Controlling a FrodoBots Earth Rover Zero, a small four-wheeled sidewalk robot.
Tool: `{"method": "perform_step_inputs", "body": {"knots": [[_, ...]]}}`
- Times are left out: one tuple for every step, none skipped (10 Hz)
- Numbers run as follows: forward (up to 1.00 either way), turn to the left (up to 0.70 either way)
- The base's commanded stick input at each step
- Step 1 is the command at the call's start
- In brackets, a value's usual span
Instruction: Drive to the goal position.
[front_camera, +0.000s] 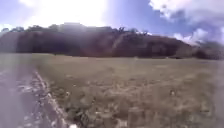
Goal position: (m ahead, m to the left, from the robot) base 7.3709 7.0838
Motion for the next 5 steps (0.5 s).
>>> {"method": "perform_step_inputs", "body": {"knots": [[-1.00, -0.40], [-1.00, -0.40], [-1.00, -0.40], [-1.00, -0.40], [-1.00, -0.40]]}}
